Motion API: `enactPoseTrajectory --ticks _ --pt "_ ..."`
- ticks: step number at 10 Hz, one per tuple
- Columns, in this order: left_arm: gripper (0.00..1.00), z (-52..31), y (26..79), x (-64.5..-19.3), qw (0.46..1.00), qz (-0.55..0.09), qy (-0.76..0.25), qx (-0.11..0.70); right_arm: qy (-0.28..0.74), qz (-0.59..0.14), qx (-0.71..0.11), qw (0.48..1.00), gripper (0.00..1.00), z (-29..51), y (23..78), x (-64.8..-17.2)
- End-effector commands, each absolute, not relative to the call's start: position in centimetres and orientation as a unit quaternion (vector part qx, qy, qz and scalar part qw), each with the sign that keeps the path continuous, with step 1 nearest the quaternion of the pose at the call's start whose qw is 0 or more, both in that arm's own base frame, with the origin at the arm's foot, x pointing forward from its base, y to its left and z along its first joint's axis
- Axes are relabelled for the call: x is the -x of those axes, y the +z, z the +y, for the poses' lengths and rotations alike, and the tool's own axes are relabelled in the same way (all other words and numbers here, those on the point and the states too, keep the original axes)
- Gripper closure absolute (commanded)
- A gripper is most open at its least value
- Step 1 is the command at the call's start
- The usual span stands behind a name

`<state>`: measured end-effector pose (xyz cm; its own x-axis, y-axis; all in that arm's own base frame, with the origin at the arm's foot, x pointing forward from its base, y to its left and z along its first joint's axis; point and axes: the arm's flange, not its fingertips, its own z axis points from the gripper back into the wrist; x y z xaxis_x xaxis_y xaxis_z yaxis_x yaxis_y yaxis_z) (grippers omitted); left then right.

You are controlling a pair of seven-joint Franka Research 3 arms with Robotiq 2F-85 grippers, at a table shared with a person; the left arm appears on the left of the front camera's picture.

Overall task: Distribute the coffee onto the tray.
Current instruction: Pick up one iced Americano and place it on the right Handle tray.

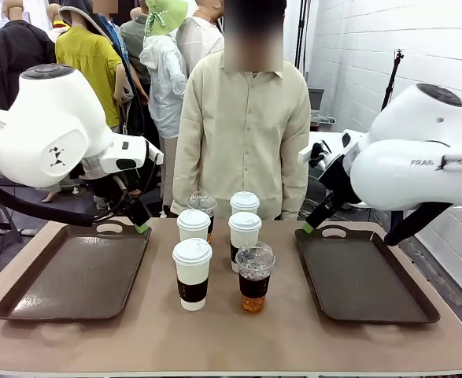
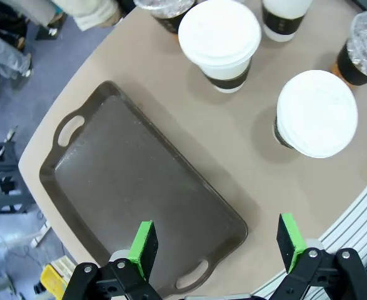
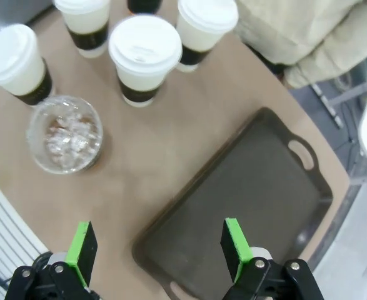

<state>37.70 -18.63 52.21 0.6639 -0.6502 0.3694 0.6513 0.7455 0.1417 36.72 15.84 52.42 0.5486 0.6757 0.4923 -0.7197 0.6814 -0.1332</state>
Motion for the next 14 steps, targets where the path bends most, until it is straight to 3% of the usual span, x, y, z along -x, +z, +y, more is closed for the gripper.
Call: enactPoseTrajectory --ticks 1,4,8,14 --pt "0.00 -16.7 53.6 -36.9 0.891 -0.200 -0.405 0.048 0.428 -0.279 -0.105 0.854 0.00 14.3 52.8 -35.4" --pt "0.00 -15.3 54.1 -36.5 0.861 -0.214 -0.452 0.090 0.445 -0.305 -0.146 0.829 0.00 12.7 53.3 -33.7" --pt "0.00 -14.6 52.9 -35.9 0.829 -0.308 -0.443 0.146 0.436 -0.337 -0.160 0.819 0.00 11.5 52.7 -32.9" --pt "0.00 -14.2 52.7 -34.8 0.829 -0.356 -0.411 0.128 0.430 -0.355 -0.161 0.815 0.00 11.7 53.2 -33.2"
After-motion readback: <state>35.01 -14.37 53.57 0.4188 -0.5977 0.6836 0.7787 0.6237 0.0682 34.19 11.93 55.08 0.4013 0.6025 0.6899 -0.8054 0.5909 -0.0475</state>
